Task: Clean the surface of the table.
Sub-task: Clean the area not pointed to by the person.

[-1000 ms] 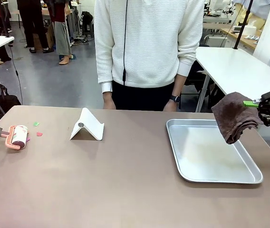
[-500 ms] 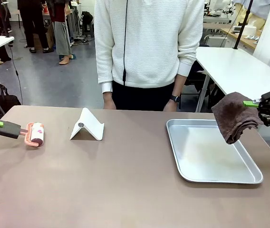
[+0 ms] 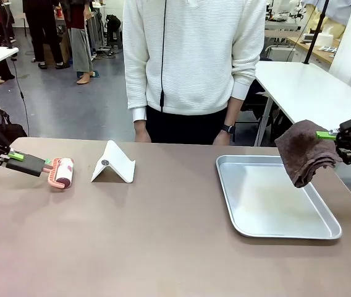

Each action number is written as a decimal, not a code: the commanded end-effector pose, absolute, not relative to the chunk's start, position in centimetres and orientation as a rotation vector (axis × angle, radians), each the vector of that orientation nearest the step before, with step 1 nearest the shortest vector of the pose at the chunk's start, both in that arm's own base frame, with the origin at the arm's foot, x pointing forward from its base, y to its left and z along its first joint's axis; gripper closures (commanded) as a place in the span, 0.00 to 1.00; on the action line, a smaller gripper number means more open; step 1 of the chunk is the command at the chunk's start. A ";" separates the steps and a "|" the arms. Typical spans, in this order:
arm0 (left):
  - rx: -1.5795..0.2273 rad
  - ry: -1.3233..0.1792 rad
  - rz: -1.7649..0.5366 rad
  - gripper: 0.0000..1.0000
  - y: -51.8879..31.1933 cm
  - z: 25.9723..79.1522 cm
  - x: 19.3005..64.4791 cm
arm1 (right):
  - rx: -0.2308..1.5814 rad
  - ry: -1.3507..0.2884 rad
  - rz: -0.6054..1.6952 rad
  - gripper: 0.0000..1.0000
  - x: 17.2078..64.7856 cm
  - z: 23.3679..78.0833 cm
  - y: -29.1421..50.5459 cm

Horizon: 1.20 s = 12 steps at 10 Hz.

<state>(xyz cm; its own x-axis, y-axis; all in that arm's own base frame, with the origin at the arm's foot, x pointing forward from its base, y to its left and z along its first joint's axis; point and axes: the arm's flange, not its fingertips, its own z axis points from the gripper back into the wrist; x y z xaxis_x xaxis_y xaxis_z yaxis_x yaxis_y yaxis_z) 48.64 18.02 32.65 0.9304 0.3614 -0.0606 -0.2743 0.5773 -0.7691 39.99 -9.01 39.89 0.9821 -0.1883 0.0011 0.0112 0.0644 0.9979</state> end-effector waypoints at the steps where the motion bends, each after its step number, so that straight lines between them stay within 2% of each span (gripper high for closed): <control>1: -0.898 -0.120 0.313 0.78 17.4 31.5 48.6 | 1.522 -0.145 -0.150 0.93 40.0 40.3 -8.9; 4: -1.121 -0.120 0.220 0.78 18.9 36.5 46.0 | 1.522 -0.145 -0.150 0.93 40.0 40.3 -8.9; 6: -1.267 -0.122 0.127 0.78 21.3 40.9 42.5 | 1.522 -0.145 -0.150 0.93 40.0 40.3 -8.9; 8: -1.333 -0.135 0.071 0.78 24.0 43.4 38.5 | 1.522 -0.145 -0.150 0.93 40.0 40.3 -8.9; 12: -1.353 -0.406 0.166 0.78 32.5 43.4 28.9 | 1.522 -0.145 -0.150 0.93 40.0 40.3 -8.9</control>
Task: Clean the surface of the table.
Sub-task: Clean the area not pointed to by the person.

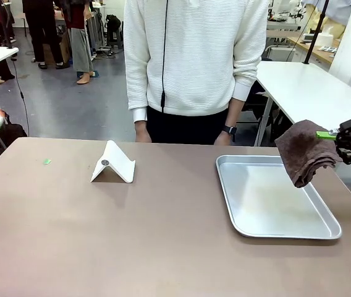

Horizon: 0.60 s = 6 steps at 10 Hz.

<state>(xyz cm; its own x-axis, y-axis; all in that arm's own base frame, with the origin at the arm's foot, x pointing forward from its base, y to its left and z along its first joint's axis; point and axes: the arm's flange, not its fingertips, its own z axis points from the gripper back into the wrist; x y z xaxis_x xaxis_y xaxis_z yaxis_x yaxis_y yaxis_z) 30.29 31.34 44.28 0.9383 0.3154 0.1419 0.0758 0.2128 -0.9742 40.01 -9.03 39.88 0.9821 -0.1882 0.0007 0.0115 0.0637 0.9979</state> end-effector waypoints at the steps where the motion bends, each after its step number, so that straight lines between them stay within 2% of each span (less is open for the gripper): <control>1: -1.348 -0.421 0.172 0.78 33.7 42.9 27.2 | 1.522 -0.145 -0.150 0.93 40.0 40.3 -8.9; 3: -1.327 -0.436 0.261 0.78 35.2 41.4 26.4 | 1.522 -0.145 -0.150 0.93 40.0 40.3 -8.9; 6: -1.331 -0.424 0.221 0.78 34.7 43.0 26.3 | 1.522 -0.145 -0.150 0.93 40.0 40.3 -8.9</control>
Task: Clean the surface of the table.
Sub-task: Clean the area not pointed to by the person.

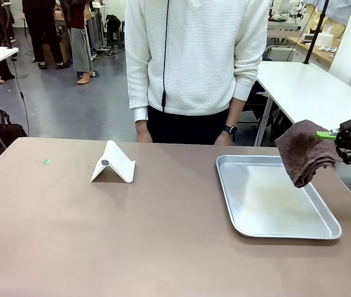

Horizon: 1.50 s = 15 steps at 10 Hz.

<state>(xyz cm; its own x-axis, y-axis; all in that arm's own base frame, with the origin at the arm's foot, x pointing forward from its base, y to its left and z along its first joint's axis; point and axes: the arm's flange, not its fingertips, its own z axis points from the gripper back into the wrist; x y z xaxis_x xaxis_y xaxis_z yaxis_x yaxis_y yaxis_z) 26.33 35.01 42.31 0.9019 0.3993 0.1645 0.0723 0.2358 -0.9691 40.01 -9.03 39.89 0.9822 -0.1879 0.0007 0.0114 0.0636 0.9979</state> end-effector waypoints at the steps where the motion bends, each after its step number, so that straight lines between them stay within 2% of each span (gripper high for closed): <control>1: -1.331 -0.424 0.221 0.78 34.7 43.0 26.3 | 1.522 -0.145 -0.150 0.93 40.0 40.3 -8.9; 5: -1.324 -0.420 0.224 0.78 34.8 42.5 26.5 | 1.522 -0.145 -0.150 0.93 40.0 40.3 -8.9; 7: -1.228 -0.452 0.241 0.78 35.4 42.6 31.3 | 1.522 -0.145 -0.150 0.93 40.0 40.3 -8.9; 9: -1.175 -0.410 0.233 0.78 35.6 42.1 36.6 | 1.522 -0.145 -0.150 0.93 40.0 40.3 -8.9; 12: -1.190 -0.211 0.298 0.78 35.9 39.1 44.5 | 1.522 -0.145 -0.150 0.93 40.0 40.3 -8.9; 15: -1.148 -0.218 0.423 0.78 37.1 36.4 49.8 | 1.522 -0.145 -0.150 0.93 40.0 40.3 -8.9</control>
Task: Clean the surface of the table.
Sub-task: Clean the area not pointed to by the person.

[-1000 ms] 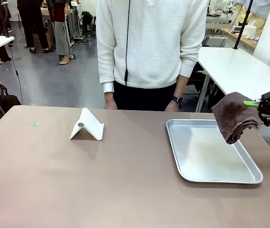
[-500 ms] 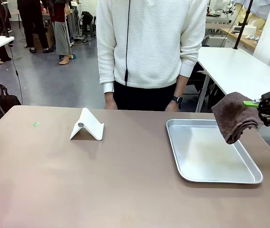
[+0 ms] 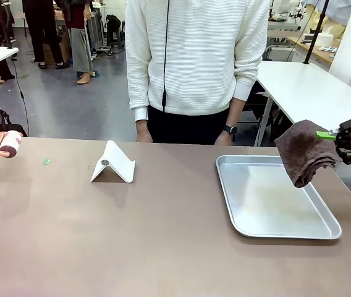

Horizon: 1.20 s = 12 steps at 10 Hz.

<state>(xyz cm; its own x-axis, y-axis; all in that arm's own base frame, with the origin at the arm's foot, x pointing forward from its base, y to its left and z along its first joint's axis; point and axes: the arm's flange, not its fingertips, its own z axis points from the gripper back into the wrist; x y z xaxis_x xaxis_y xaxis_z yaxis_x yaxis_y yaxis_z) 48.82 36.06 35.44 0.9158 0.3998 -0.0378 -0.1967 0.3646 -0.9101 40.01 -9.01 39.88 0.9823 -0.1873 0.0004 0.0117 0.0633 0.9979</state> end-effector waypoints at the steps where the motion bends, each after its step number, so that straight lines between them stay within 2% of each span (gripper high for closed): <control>1: -1.159 -0.223 0.362 0.78 36.9 35.9 50.1 | 1.522 -0.145 -0.150 0.93 40.0 40.3 -8.9; 4: -1.108 -0.300 0.336 0.78 36.9 34.4 50.0 | 1.522 -0.145 -0.150 0.93 40.0 40.3 -8.9; 12: -0.933 -0.191 0.320 0.78 31.4 29.6 51.6 | 1.522 -0.145 -0.150 0.93 40.0 40.3 -8.9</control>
<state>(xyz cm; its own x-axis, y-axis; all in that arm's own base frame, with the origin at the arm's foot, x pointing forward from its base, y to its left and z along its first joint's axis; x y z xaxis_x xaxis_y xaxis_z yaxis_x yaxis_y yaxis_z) 52.77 32.34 30.56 0.9249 0.3796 0.0225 -0.1816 0.4929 -0.8509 40.01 -9.01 39.88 0.9823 -0.1872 0.0004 0.0117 0.0632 0.9979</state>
